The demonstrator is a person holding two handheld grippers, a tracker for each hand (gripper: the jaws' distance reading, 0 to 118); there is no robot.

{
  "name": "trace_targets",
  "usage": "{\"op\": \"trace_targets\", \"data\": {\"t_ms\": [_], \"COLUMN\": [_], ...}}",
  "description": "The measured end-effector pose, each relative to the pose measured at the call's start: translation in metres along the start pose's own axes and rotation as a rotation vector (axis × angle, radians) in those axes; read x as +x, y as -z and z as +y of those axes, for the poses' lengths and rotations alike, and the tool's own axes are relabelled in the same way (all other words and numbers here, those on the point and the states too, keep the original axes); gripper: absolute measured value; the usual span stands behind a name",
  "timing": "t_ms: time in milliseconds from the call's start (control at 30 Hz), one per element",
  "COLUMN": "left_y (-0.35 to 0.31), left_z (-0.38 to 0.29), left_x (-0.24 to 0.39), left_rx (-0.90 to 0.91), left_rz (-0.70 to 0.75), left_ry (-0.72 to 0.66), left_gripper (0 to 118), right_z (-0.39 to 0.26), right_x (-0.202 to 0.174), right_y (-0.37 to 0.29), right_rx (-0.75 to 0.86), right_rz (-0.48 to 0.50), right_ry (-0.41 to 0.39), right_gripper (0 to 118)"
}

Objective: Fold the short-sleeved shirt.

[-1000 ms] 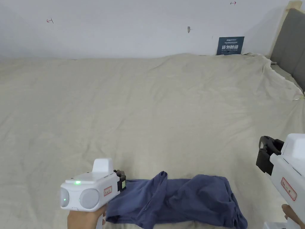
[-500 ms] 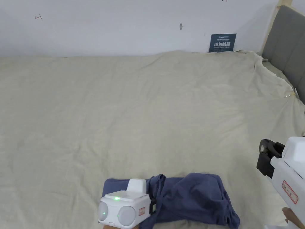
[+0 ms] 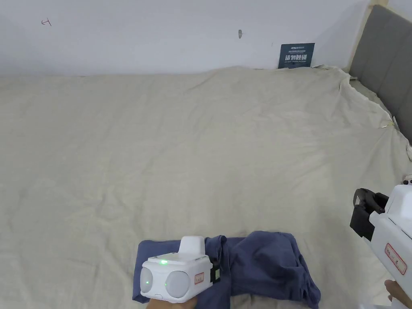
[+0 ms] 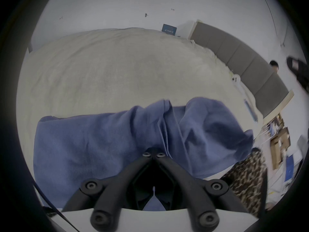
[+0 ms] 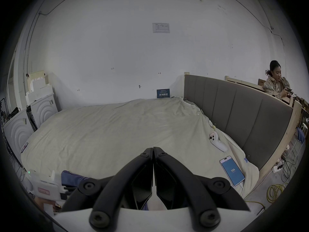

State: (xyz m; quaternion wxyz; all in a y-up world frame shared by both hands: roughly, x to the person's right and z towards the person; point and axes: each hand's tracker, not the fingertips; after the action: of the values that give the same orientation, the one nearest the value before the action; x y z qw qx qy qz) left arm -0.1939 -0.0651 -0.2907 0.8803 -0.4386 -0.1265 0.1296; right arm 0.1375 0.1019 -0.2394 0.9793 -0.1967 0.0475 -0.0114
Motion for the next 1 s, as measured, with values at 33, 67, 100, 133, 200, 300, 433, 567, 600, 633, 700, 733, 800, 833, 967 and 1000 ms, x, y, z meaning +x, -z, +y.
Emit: {"op": "trace_targets", "data": {"t_ms": [33, 67, 100, 133, 200, 300, 433, 567, 600, 633, 700, 733, 800, 833, 967, 1000], "left_y": [-0.009, -0.025, -0.034, -0.044, -0.055, -0.074, -0.091, -0.092, -0.091, -0.089, -0.081, -0.073, -0.061, -0.056, -0.039, -0.037], "left_z": [0.005, 0.012, 0.017, 0.023, 0.034, 0.051, 0.058, 0.054, 0.052, 0.049, 0.045, 0.042, 0.038, 0.036, 0.028, 0.027], "left_x": [-0.002, -0.001, -0.004, -0.009, -0.025, -0.057, -0.106, -0.141, -0.145, -0.151, -0.163, -0.173, -0.181, -0.184, -0.184, -0.184], "left_rx": [0.023, 0.041, 0.05, 0.057, 0.065, 0.042, 0.038, -0.001, -0.02, -0.045, -0.089, -0.107, -0.147, -0.151, -0.158, -0.162], "left_rz": [-0.032, -0.049, -0.056, -0.064, -0.083, -0.145, -0.154, -0.128, -0.134, -0.123, -0.1, -0.097, -0.093, -0.104, -0.127, -0.137], "left_ry": [-0.02, -0.026, -0.023, -0.022, -0.038, -0.13, -0.26, -0.32, -0.318, -0.325, -0.325, -0.325, -0.321, -0.318, -0.307, -0.313], "left_gripper": [0, 0, 0, 0, 0, 1, 43, 104, 108, 108, 108, 107, 106, 104, 77, 74], "right_z": [0.001, 0.002, 0.003, 0.003, 0.005, 0.007, 0.007, 0.006, 0.006, 0.006, 0.005, 0.005, 0.005, 0.004, 0.002, 0.002], "right_x": [-0.001, -0.002, -0.003, -0.004, -0.006, -0.009, -0.012, -0.014, -0.015, -0.016, -0.018, -0.02, -0.022, -0.023, -0.024, -0.024], "right_y": [0.0, 0.001, 0.002, 0.002, 0.003, 0.004, 0.006, 0.011, 0.012, 0.013, 0.013, 0.014, 0.015, 0.015, 0.016, 0.016], "right_rx": [0.001, 0.001, 0.001, 0.003, 0.005, 0.008, 0.006, -0.001, -0.003, -0.006, -0.01, -0.012, -0.018, -0.021, -0.031, -0.034], "right_rz": [0.003, 0.006, 0.008, 0.01, 0.016, 0.023, 0.03, 0.034, 0.035, 0.036, 0.039, 0.04, 0.042, 0.042, 0.037, 0.035], "right_ry": [-0.001, -0.003, -0.004, -0.005, -0.007, -0.011, -0.018, -0.016, -0.015, -0.015, -0.019, -0.022, -0.027, -0.028, -0.031, -0.032], "right_gripper": [0, 0, 0, 0, 0, 0, 0, 0, 0, 0, 0, 0, 0, 0, 0, 0]}}
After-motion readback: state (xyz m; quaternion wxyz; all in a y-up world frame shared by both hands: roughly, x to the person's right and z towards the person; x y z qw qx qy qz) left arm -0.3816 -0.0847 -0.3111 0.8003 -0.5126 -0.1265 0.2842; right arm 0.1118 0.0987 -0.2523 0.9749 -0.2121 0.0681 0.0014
